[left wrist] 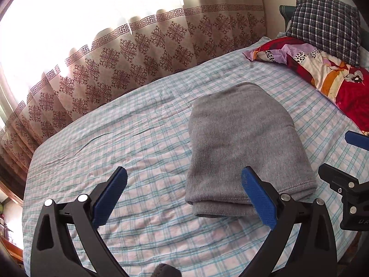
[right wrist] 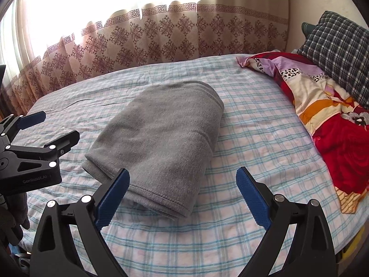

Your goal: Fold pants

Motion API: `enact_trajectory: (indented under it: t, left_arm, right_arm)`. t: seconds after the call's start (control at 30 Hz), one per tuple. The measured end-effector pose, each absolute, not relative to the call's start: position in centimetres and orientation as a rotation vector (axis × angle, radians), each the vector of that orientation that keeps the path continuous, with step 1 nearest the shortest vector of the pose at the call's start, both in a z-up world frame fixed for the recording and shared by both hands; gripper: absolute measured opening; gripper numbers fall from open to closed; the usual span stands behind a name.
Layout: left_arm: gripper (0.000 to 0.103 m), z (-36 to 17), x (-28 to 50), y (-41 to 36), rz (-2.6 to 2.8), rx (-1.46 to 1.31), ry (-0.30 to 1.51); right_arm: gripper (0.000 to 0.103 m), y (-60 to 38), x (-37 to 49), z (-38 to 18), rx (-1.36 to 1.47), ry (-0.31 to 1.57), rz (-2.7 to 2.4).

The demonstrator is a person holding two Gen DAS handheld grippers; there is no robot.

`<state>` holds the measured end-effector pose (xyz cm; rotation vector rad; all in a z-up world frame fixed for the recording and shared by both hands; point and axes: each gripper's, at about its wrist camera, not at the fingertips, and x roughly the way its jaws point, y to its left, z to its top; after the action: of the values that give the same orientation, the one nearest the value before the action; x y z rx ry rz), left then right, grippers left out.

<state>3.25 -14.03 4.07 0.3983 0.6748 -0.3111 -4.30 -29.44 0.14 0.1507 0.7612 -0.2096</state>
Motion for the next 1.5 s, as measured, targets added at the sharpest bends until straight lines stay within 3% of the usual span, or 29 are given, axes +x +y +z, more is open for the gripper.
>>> enact_trajectory:
  t: [0.53,1.5]
  left_arm:
    - [0.1,2.7,4.0,-14.5,-0.321,0.371,0.787]
    - [0.1,1.5,3.8,-15.7,-0.364,0.42,0.782]
  right_arm:
    - [0.093,-30.2,-4.3,-0.6,0.166,0.759,-0.257]
    - [0.093,-30.3,-3.9,-1.4,0.162,0.778,-0.263]
